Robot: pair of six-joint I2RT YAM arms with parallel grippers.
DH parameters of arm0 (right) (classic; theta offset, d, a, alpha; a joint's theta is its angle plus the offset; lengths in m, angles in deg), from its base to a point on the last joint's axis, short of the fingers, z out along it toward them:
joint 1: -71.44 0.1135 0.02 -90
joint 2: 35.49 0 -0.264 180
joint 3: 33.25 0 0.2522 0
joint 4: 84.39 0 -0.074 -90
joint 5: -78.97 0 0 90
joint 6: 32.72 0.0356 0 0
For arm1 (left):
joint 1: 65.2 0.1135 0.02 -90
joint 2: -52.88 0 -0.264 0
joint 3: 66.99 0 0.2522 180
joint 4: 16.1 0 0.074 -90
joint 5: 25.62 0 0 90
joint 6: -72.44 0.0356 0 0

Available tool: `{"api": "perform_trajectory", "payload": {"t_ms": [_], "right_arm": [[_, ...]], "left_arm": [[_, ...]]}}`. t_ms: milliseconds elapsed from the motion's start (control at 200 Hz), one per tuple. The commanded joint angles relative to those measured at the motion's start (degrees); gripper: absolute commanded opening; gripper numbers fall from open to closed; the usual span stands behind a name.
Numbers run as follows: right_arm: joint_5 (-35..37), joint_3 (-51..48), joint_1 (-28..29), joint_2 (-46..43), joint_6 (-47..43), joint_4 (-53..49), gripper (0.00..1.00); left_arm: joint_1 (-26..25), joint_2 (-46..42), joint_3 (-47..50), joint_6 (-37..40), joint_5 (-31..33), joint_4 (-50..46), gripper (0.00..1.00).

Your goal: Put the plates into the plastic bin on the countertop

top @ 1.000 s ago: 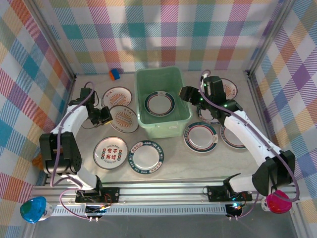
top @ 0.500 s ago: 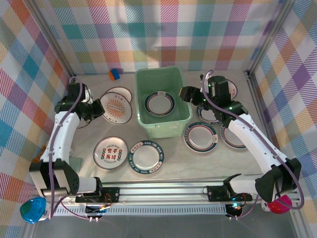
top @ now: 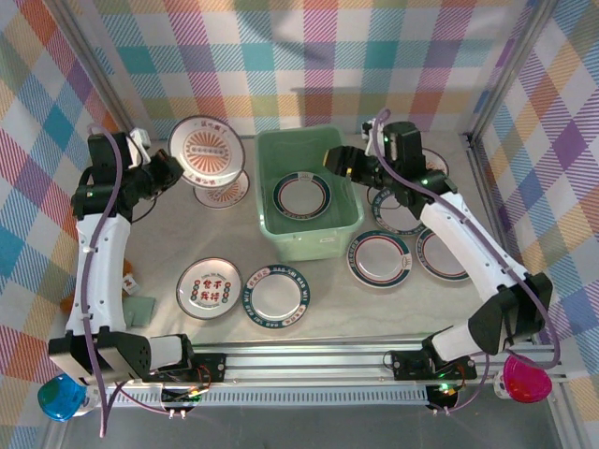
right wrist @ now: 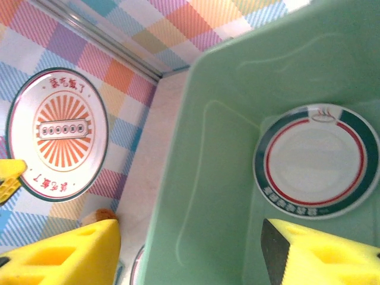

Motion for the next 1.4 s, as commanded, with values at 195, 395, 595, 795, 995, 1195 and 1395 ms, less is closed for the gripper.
{"api": "perform_trajectory", "payload": {"t_ms": [195,395,595,795,995,1195,1395], "right_arm": [[-2.2,3.4,2.6,5.1,8.9,12.0,0.59],[0.8,3.8,4.9,7.9,10.4,12.5,0.55],[4.7,0.0,4.9,7.2,12.9,15.7,0.51],[6.1,-0.9,5.0,7.6,13.9,16.8,0.48],[6.1,-3.3,5.0,7.9,17.5,21.8,0.38],[6.3,-4.6,5.0,7.7,18.7,23.3,0.29],[6.8,-6.9,5.0,7.4,20.9,26.4,0.23]], "left_arm": [[-8.3,7.8,-6.5,-6.0,-11.7,11.0,0.00],[-13.1,11.8,-7.5,-7.5,-12.0,15.0,0.00],[-15.4,14.1,-7.0,-9.4,-12.6,18.6,0.00],[-17.0,15.1,-7.3,-9.3,-13.0,18.1,0.00],[-18.0,14.6,-7.4,-8.3,-11.4,16.5,0.00],[-18.9,14.6,-7.7,-7.7,-11.3,14.7,0.00],[-19.8,14.4,-7.8,-7.3,-10.6,13.5,0.00]]}}
